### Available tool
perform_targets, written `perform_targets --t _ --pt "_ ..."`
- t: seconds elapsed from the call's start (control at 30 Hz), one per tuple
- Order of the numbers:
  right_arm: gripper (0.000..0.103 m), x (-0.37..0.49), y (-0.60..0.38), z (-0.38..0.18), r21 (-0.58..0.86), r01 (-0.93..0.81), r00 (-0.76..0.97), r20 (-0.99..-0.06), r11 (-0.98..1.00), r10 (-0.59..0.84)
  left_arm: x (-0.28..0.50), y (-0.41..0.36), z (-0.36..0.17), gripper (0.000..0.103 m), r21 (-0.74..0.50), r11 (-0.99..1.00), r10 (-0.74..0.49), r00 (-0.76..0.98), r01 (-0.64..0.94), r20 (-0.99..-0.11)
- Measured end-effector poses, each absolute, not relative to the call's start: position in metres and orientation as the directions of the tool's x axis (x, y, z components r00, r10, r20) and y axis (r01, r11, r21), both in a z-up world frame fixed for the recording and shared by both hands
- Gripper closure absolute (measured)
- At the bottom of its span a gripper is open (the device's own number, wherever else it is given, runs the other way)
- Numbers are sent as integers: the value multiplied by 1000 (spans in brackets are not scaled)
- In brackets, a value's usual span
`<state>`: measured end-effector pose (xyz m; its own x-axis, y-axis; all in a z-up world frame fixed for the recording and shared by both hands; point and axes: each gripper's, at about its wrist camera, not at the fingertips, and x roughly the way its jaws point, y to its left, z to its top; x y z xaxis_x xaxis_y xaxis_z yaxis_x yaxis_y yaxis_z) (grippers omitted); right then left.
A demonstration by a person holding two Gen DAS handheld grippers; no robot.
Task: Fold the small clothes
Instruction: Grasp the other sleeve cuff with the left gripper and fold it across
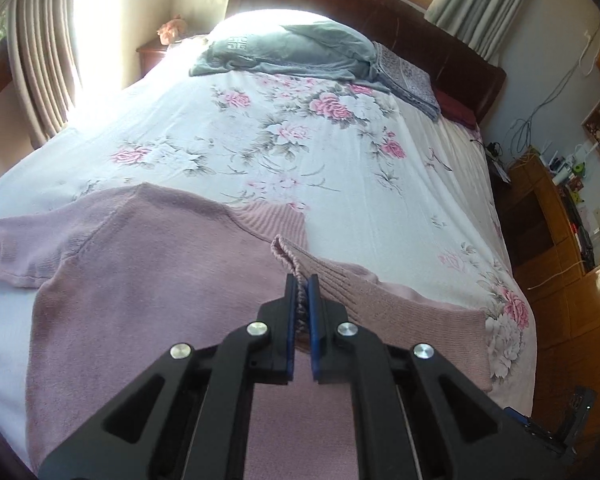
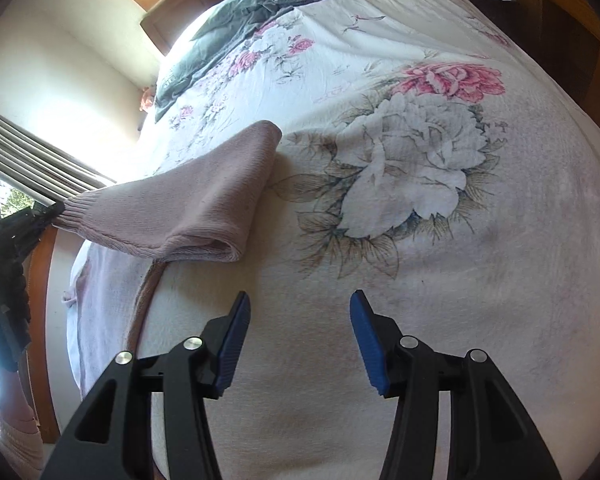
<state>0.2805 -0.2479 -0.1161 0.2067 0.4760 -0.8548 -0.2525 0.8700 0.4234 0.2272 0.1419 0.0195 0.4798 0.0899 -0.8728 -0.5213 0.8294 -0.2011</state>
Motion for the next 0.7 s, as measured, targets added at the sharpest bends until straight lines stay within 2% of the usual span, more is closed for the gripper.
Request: perform_targets --t 0.3,0.6,0.67,0.7 --pt "47 293 -182 -104 480 -296 160 -827 826 538 195 239 30 100 -130 752 240 451 -647 -860" --pt "45 318 -107 -126 605 -215 30 -780 766 625 180 305 -11 100 -86 690 268 364 -719 -892" --pt "48 317 -92 -140 575 -197 0 -810 794 587 175 317 -28 101 -91 671 249 339 -736 -907" --pt "61 315 -85 -147 561 -199 -16 -821 803 570 174 324 -35 103 -87 665 247 329 -742 -912"
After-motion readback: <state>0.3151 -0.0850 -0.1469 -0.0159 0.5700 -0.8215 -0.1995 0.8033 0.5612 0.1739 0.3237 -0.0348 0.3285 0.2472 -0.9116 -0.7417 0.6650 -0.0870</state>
